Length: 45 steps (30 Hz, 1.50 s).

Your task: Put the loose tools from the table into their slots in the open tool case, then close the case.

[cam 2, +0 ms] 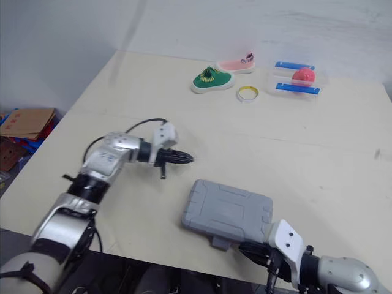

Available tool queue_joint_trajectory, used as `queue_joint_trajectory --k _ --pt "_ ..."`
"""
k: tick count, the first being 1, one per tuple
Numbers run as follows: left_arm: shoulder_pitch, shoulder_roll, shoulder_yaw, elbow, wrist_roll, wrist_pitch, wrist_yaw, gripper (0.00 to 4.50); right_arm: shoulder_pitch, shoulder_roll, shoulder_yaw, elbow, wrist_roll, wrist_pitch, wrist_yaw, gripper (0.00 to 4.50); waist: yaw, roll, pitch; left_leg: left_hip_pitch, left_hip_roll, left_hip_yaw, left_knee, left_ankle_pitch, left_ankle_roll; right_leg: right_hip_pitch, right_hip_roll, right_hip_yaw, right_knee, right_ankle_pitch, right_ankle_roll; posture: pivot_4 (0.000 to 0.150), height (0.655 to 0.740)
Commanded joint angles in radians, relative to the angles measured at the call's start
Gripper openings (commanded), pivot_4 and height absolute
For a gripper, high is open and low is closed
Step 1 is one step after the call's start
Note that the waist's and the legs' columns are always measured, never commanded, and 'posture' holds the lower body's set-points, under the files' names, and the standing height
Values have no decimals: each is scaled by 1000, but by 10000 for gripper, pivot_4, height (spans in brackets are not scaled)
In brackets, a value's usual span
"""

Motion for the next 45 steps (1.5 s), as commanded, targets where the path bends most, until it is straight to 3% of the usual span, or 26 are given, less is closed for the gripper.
queue_joint_trajectory --k 1,5,8,12,14,17,21,25,30,41,45 --pt "-43 -42 -3 67 30 -62 -16 475 -22 29 -6 29 -48 30 -50 0 -4 0 0 0 0 0 1 -1 1 0 0 0 1 0 0 1500 7304" --pt "-54 -84 -17 89 48 -71 -52 475 -45 77 -44 54 -81 37 -93 0 2 -1 1 2 0 -1 4 -1 4 3 -1 0 4 1 0 1500 7304" --pt "6 -60 -49 -45 25 -28 -158 475 -117 142 -107 97 -91 74 -185 0 -2 -1 1 3 0 -1 4 2 5 3 -2 0 5 3 -2 1500 7304" --pt "26 -45 -19 -123 21 18 -155 475 -132 154 -134 97 -97 108 -180 0 -3 0 1 4 0 0 4 3 5 3 -3 1 8 3 -2 1500 7304" --pt "18 -39 0 -133 17 49 -148 475 -119 153 -157 76 -74 126 -160 0 1 0 1 4 0 -3 4 3 4 3 -1 0 10 3 -2 1500 7304" --pt "-13 15 51 -214 -77 138 -262 475 -26 139 -260 -39 74 205 -92 0 2 3 3 3 0 -4 4 3 4 2 0 0 11 3 -3 1500 7304" --pt "-16 8 4 -320 -122 187 -334 475 17 144 -298 -90 150 275 -104 0 1 4 3 2 1 -5 3 4 1 2 1 0 11 2 -2 1500 7304" --pt "-14 -59 -128 -278 11 113 -265 475 -27 143 -227 -57 126 322 -138 0 3 4 2 5 -3 -5 5 3 6 7 -2 1 8 3 0 1500 7304" --pt "-44 -112 -292 -99 231 10 -137 475 -98 170 -121 -22 82 334 -177 0 2 1 -1 4 -3 -5 4 3 7 6 -1 2 6 3 1 1500 7304" --pt "-9 -113 -352 -97 297 -140 -150 475 -241 238 15 91 -12 304 -218 0 -2 -5 -29 7 -1 -4 3 2 8 9 -1 3 2 2 -2 1500 7304" --pt "3 -127 -360 -89 312 -172 -157 475 -294 310 2 118 16 262 -203 0 -6 -9 -33 7 0 -3 3 2 8 10 -1 3 1 1 -4 1500 7304"
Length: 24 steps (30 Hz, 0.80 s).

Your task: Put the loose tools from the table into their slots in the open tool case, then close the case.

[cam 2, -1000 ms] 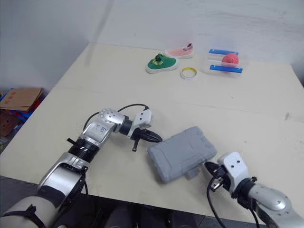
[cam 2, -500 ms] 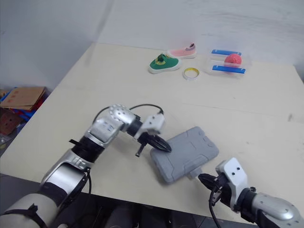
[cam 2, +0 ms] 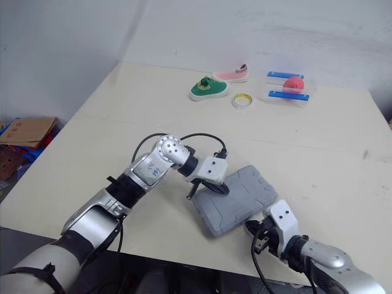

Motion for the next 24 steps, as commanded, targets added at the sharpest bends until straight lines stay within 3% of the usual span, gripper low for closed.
queue_joint_trajectory --k 1,5,12,16,19,24 --pt "62 1 -101 68 98 -2 -12 475 -55 57 -21 -18 33 -72 19 0 -7 -3 -1 0 1 0 0 0 0 1 0 0 -1 0 -3 1500 7304" --pt "81 1 -106 56 109 -2 -23 475 -71 75 10 0 -1 -86 37 0 -23 -2 -1 2 1 0 -3 0 0 8 0 -1 -5 -5 -15 1500 7304" --pt "101 6 -101 40 116 -20 -23 475 -44 53 22 -5 -54 -101 62 0 -24 -2 -1 14 1 1 -14 1 0 15 1 1 -10 -5 -17 1500 7304" --pt "59 49 60 8 -25 9 -70 475 73 -83 -152 -76 -52 -95 158 0 -19 4 -1 13 0 1 -15 1 -1 14 1 1 -10 -5 -15 1500 7304" --pt "59 110 200 -45 -162 45 -123 475 136 -151 -289 -94 -2 -79 234 0 -24 7 5 11 0 2 -16 1 -1 10 1 1 -10 2 0 1500 7304" --pt "142 314 337 -171 -269 173 -201 475 103 -191 -455 -38 75 -67 287 0 -24 12 12 -1 1 -1 -15 1 -5 -9 6 2 -2 3 0 1500 7304"
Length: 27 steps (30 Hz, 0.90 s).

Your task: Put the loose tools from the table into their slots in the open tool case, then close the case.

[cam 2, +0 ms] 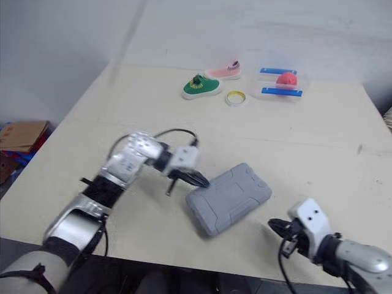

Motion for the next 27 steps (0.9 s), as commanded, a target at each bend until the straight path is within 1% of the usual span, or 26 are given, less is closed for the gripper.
queue_joint_trajectory --k 1,2,4,6,7,8,10,12,14,15,17,19,22,27 --pt "78 104 92 -135 -85 69 -48 475 -50 -13 -105 25 38 -7 13 0 2 2 2 0 0 0 0 0 -1 -1 0 1 1 0 0 1500 7304" --pt "117 137 126 -182 -114 119 -37 475 -60 -23 -124 34 40 -12 27 0 4 3 2 0 0 0 0 0 -1 -1 0 1 1 -2 0 1500 7304" --pt "191 207 201 -294 -209 286 -32 475 -60 -49 -181 41 69 -10 87 0 5 4 5 -1 0 0 0 0 -2 -1 0 1 1 -3 1 1500 7304" --pt "324 375 338 -442 -345 432 -113 5551 1 -117 -353 8 181 27 283 6502 6 5 9 -3 -1 -1 0 -2 -3 -2 -1 0 1 -5 3 1500 7304" --pt "371 432 386 -487 -385 465 -131 7924 21 -142 -418 0 223 42 347 8947 5 5 11 -4 -1 0 0 -2 -3 -3 -1 1 1 -6 3 1500 7304" --pt "408 481 433 -519 -422 517 -123 12027 28 -168 -485 5 260 69 383 13352 5 4 12 -4 -1 -1 0 -3 -5 -3 -1 1 1 -8 3 1500 7304" --pt "459 542 514 -552 -486 577 -111 21361 40 -204 -579 27 283 95 432 23806 5 2 14 -2 0 -1 0 -4 -5 -1 -1 -1 0 -9 3 1500 7304" --pt "496 595 602 -575 -550 639 -113 30745 57 -237 -659 53 276 113 491 34199 9 2 15 1 -2 -2 0 -7 -2 3 -5 -3 -1 -8 3 1500 7304" --pt "512 621 658 -583 -587 677 -87 40036 68 -258 -699 72 247 113 525 44526 12 2 15 0 -3 -3 0 -7 -1 4 -6 -4 -5 -8 4 1500 7304" --pt "516 626 667 -586 -598 685 -75 44529 70 -262 -705 78 238 111 534 45000 13 2 16 0 -3 -3 0 -7 0 5 -7 -5 -8 -7 3 1500 7304" --pt "528 656 740 -570 -620 708 -64 44529 75 -282 -751 110 207 103 571 45000 12 1 18 0 -3 -3 1 -7 0 5 -8 -6 -9 -7 2 1500 7304" --pt "543 672 781 -564 -636 714 -54 44529 65 -287 -763 126 176 78 584 45000 9 1 20 -1 -3 -3 1 -7 1 5 -8 -6 -9 -7 1 1500 7304" --pt "561 662 783 -578 -620 669 -18 44529 35 -278 -729 133 121 15 567 45000 5 4 21 0 -3 -3 -1 -7 0 5 -8 -6 -8 -6 1 1500 7304" --pt "585 609 723 -615 -621 575 -4 44529 -12 -278 -637 154 112 6 541 45000 4 5 22 -1 -2 -3 -2 -8 -2 3 -7 -6 -7 -6 1 1500 7304"
